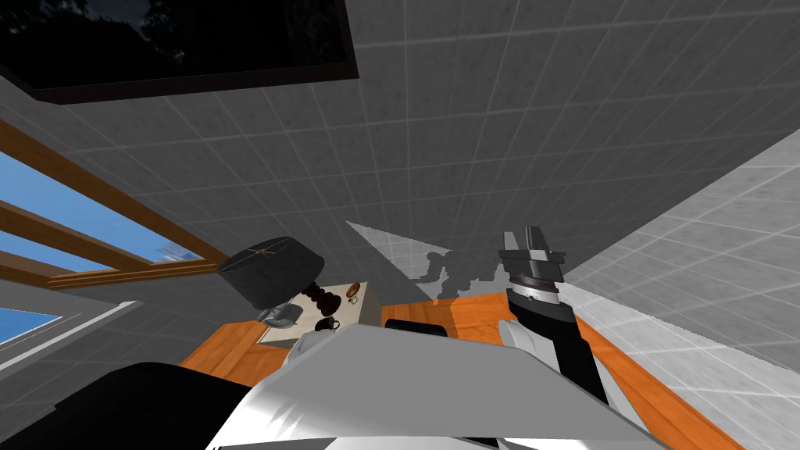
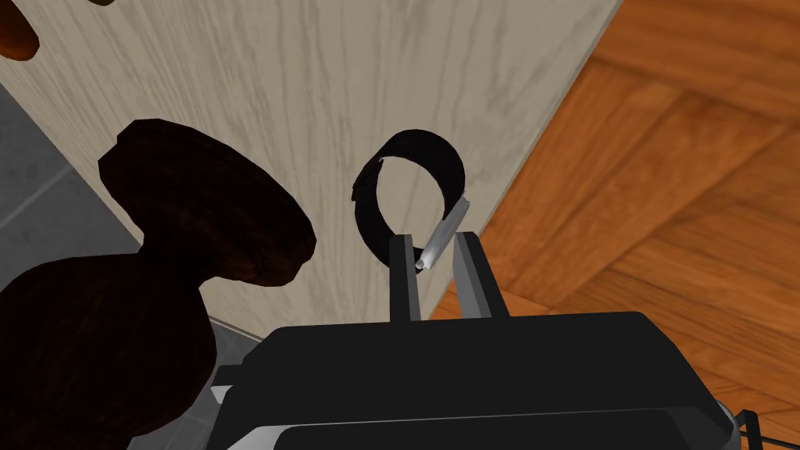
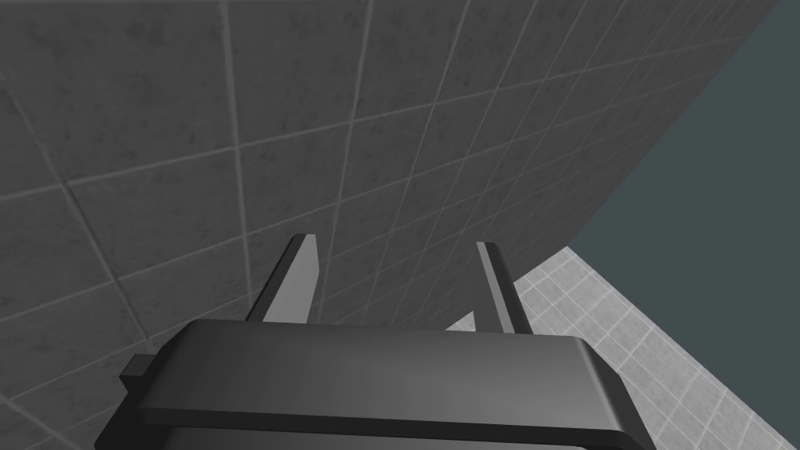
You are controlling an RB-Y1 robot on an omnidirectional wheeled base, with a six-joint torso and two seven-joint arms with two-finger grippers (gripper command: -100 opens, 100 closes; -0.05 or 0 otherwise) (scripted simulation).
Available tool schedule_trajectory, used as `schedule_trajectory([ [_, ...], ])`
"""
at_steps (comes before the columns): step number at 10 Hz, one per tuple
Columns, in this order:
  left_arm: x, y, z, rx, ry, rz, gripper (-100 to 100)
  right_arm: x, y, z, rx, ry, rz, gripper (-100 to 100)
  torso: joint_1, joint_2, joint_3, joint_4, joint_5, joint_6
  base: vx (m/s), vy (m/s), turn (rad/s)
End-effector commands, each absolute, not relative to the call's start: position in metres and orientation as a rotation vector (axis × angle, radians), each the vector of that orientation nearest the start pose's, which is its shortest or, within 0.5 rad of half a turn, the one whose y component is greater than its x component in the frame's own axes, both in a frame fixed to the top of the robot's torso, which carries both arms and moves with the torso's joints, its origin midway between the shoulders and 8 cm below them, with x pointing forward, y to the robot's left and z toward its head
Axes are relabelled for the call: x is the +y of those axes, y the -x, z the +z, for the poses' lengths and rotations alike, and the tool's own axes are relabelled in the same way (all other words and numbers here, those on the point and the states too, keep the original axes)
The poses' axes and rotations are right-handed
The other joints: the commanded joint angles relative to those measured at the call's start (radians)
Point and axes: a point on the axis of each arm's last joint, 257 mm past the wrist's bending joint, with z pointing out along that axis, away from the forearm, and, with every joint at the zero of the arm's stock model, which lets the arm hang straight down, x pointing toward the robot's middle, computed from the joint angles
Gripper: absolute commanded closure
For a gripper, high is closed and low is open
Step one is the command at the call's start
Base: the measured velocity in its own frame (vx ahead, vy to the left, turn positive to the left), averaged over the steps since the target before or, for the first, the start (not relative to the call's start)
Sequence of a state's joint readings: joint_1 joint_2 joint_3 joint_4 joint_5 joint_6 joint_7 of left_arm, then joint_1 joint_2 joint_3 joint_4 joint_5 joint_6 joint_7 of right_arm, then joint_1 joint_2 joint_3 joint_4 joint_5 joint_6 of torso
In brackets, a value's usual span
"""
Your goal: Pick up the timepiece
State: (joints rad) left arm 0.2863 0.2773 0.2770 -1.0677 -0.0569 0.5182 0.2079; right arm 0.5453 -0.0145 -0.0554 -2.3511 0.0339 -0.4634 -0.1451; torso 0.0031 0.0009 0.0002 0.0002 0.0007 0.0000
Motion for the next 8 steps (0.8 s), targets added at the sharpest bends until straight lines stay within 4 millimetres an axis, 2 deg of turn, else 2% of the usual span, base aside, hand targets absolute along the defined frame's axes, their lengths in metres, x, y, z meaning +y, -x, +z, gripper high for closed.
schedule_trajectory([
  [1,0.528,-0.16,-0.581,1.448,2.196,0.063,0,-0.294,-0.33,0.036,0.609,-0.678,1.343,0,0.0,0.0,0.0,0.0,0.0,0.0,0.0,0.0,0.0],
  [2,0.528,-0.162,-0.576,1.442,2.199,0.063,100,-0.294,-0.33,0.036,0.609,-0.678,1.343,0,0.0,0.0,0.0,0.0,0.0,0.0,-0.026,-0.014,-0.044],
  [6,0.53,-0.165,-0.563,1.429,2.209,0.068,100,-0.294,-0.33,0.036,0.609,-0.678,1.343,0,-0.002,0.003,0.002,0.001,0.0,0.0,-0.041,-0.022,-0.034],
  [7,0.53,-0.164,-0.565,1.431,2.207,0.066,100,-0.294,-0.33,0.036,0.609,-0.678,1.343,0,-0.002,0.004,0.002,0.001,-0.001,0.0,-0.016,-0.01,-0.001],
  [8,0.53,-0.164,-0.565,1.431,2.208,0.068,0,-0.294,-0.33,0.036,0.609,-0.678,1.343,0,-0.001,0.002,0.002,0.001,0.0,0.0,0.0,0.0,0.0],
])
